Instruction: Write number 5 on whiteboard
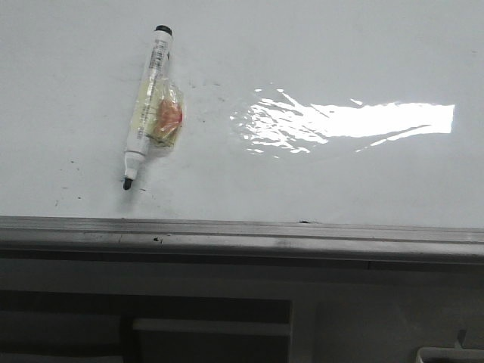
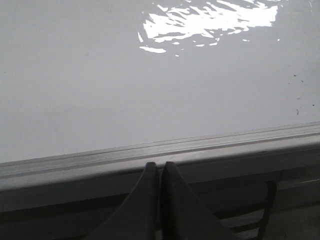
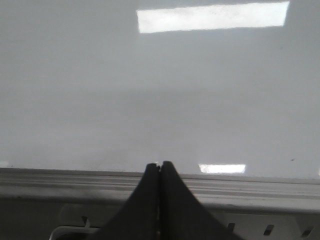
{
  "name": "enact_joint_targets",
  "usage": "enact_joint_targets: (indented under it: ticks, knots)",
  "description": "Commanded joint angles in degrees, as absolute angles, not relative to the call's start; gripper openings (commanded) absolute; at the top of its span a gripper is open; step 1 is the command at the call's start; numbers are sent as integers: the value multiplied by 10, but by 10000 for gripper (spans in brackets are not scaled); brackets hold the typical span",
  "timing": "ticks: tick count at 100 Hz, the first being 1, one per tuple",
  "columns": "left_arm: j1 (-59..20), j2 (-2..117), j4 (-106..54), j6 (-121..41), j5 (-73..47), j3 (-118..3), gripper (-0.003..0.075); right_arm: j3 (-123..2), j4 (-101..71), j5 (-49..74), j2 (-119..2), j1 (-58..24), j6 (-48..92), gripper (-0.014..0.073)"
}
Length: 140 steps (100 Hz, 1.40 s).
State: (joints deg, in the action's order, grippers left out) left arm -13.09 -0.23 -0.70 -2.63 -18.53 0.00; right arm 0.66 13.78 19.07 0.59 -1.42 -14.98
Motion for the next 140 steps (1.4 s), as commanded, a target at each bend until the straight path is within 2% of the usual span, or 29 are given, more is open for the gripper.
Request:
enact_joint_targets:
  ticks: [1, 23, 48, 63, 74, 84, 100, 119, 128, 140]
  knots:
    - [-130, -18, -6, -20, -136, 14, -20, 20, 147, 180, 15, -10, -147, -63]
    - [-130, -18, -57, -20, -102, 14, -20, 20, 144, 101, 15, -10, -147, -63]
    - [-130, -18, -303, -20, -5, 14, -20, 20, 88, -33, 15, -10, -147, -63]
    - [-130, -18, -446, -20, -6, 14, -20, 20, 73, -42, 15, -10, -148, -63]
    - [-130, -18, -520, -20, -6, 10, -20, 19, 13, -96, 15, -10, -148, -63]
    - [-132, -18, -503, -32, -11, -12, -20, -5, 8, -93, 15, -10, -148, -63]
    - [-132, 5, -365, -70, -54, -97, -20, -102, 55, 23, 1, -10, -148, -63]
    - [-132, 132, -183, -72, -164, -225, -17, -204, 122, 107, -68, -18, -141, -62]
    - [-132, 202, -174, -87, -202, -268, 47, -236, 122, 135, -105, -33, -138, -35]
    - [-132, 302, -202, -130, -228, -303, 256, -274, 122, 200, -150, -63, -138, 105]
